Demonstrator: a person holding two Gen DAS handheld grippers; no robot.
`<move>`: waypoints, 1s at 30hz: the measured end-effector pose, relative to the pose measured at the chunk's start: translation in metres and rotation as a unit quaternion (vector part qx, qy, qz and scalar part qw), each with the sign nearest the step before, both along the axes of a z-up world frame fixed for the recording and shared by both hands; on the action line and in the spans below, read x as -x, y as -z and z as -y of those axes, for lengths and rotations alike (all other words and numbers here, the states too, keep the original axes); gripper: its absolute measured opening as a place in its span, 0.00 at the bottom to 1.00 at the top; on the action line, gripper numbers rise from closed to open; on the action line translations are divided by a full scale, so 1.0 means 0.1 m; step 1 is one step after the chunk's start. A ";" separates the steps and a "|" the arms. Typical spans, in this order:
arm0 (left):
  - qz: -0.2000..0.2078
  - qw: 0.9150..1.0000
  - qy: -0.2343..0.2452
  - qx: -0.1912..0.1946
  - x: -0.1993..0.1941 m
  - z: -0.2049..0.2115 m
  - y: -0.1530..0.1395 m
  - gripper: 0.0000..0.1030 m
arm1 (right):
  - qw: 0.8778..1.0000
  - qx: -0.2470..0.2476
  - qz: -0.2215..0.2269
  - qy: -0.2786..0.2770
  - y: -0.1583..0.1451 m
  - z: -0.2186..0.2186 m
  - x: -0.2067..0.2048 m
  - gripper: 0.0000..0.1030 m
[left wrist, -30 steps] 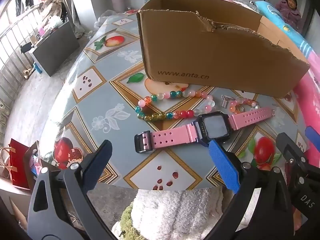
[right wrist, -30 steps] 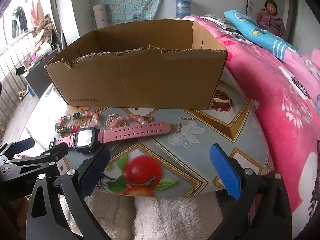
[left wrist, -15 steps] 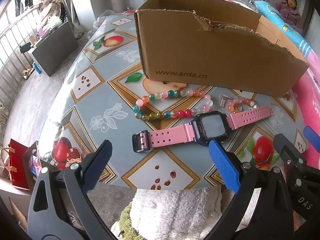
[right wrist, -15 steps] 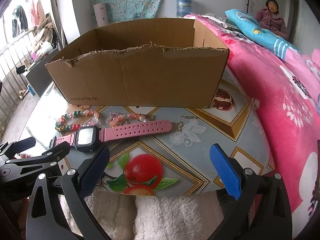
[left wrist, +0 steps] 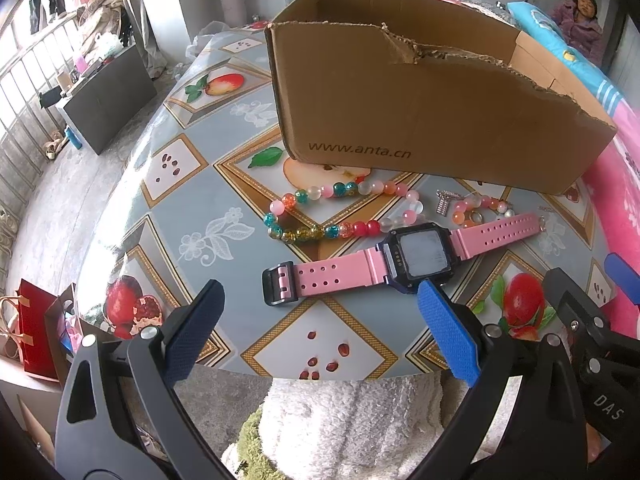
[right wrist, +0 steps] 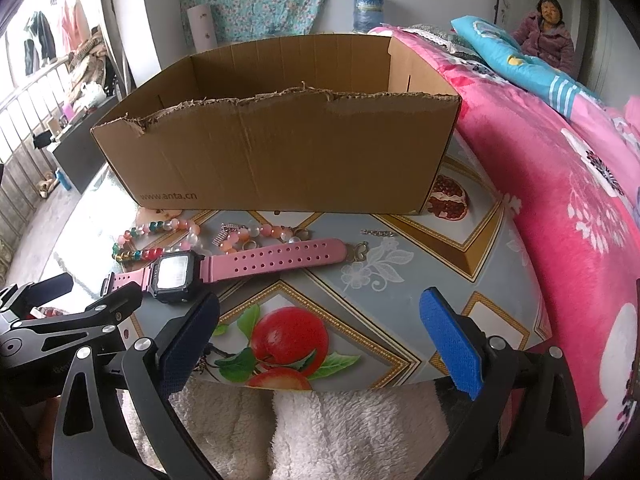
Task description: Organize jewelry
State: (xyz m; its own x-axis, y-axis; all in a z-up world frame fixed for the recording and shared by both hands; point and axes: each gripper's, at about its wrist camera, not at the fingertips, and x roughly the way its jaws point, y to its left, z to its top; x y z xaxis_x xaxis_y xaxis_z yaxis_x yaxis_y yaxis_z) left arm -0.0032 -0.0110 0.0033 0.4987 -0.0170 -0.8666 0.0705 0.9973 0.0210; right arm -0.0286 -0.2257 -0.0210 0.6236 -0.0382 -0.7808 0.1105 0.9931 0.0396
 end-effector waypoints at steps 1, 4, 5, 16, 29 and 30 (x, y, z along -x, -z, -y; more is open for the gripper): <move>0.000 1.000 0.000 0.000 0.00 0.01 0.00 0.91 | 1.000 0.000 0.000 0.000 0.00 0.00 0.00 0.95; 0.001 1.000 0.000 0.000 0.00 0.00 -0.01 0.91 | 1.000 0.000 0.000 0.000 -0.01 0.00 0.00 0.95; 0.001 1.000 0.000 0.001 0.00 0.00 -0.01 0.91 | 1.000 0.000 0.000 0.000 -0.01 0.00 0.00 0.95; 0.003 1.000 0.001 0.000 0.00 0.01 -0.02 0.91 | 1.000 0.000 0.000 0.000 -0.01 0.00 0.00 0.95; 0.004 1.000 0.005 0.000 0.02 0.02 -0.01 0.91 | 1.000 -0.001 0.004 0.006 -0.02 0.03 0.01 0.95; 0.005 1.000 0.006 -0.001 0.02 0.02 -0.01 0.91 | 1.000 -0.002 0.005 0.007 -0.02 0.04 0.02 0.95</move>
State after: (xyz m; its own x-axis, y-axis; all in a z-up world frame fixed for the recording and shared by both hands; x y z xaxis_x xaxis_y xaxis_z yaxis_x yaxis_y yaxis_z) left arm -0.0052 -0.0134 0.0042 0.5066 -0.0212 -0.8619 0.0821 0.9963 0.0238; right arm -0.0304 -0.2293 -0.0188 0.6303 -0.0436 -0.7752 0.1244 0.9912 0.0454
